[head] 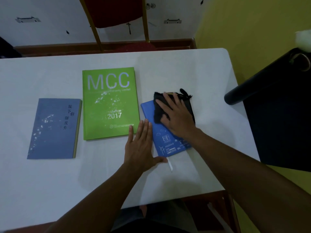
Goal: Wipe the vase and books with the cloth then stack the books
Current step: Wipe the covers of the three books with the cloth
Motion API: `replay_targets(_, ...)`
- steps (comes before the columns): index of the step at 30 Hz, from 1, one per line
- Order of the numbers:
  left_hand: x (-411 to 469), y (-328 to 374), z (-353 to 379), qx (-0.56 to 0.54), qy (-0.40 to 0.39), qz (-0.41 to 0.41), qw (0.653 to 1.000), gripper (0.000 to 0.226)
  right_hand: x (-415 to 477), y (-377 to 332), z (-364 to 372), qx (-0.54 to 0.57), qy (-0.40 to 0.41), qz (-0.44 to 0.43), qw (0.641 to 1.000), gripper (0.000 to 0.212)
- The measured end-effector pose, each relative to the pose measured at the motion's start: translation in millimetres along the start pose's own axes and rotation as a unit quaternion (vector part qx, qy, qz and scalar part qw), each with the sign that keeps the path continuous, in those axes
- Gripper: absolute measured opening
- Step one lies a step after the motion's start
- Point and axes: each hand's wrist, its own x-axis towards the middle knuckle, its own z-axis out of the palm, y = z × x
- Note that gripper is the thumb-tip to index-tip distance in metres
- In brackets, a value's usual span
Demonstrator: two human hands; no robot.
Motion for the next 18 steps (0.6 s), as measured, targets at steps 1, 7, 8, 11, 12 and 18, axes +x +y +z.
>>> replay_targets(1, 1, 0, 0, 0.001, -0.002, -0.001, 1.000, 0.144, 8, -7, 2, -0.017, 0.007, 0.009, 1.000, 0.064)
replay_targets(7, -1, -1, -1, 0.009, -0.007, 0.008, 1.000, 0.144, -42, -7, 17, -0.022, 0.032, -0.049, 0.998, 0.060)
replay_targets(8, 0, 0, -2, 0.012, -0.005, 0.010, 1.000, 0.144, -58, -7, 20, -0.010, 0.036, -0.056, 0.998, 0.059)
replay_targets(11, 0, 0, -5, 0.013, -0.012, 0.008, 1.000, 0.145, -100, -12, 30, 0.025, 0.054, -0.066, 0.996, 0.054)
replay_targets(12, 0, 0, -6, 0.013, -0.013, 0.008, 1.000, 0.145, -114, -13, 33, 0.035, 0.058, -0.072, 0.995, 0.052)
replay_targets(18, -2, 1, -9, 0.013, -0.012, 0.007, 1.000, 0.145, -167, -7, 47, 0.080, 0.116, -0.094, 0.985, 0.050)
